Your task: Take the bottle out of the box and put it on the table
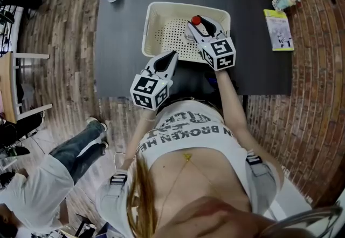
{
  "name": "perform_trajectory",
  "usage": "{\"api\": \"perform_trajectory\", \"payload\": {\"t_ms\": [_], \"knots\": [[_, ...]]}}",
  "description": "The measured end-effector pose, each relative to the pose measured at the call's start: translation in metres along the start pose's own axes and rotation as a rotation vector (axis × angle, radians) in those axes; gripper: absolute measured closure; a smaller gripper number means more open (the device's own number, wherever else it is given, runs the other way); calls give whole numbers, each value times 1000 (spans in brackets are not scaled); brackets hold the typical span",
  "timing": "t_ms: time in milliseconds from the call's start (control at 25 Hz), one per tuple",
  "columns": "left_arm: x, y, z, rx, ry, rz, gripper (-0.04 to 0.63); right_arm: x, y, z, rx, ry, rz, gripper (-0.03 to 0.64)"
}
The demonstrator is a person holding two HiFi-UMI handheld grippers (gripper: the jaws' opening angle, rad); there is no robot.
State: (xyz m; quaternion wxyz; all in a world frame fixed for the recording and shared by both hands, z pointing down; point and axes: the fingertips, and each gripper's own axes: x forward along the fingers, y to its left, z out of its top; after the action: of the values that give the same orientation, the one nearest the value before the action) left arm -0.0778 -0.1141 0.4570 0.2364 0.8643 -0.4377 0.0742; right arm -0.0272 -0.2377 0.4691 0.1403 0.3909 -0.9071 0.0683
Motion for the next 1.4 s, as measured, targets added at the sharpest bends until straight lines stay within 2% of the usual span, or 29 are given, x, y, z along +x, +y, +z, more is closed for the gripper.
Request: {"api": "perform_trajectory", "payload": {"t_ms": [200,600,1400], "knots": [[0,-3,-1,0,4,-8,595,-26,8,52,-62,-46,42,463],[-1,-2,-3,2,6,-8,595,-62,18,139,-82,-144,90,463],[0,-3,-6,3,19,-13,595,-61,21,133,-66,-91,102,463]]}}
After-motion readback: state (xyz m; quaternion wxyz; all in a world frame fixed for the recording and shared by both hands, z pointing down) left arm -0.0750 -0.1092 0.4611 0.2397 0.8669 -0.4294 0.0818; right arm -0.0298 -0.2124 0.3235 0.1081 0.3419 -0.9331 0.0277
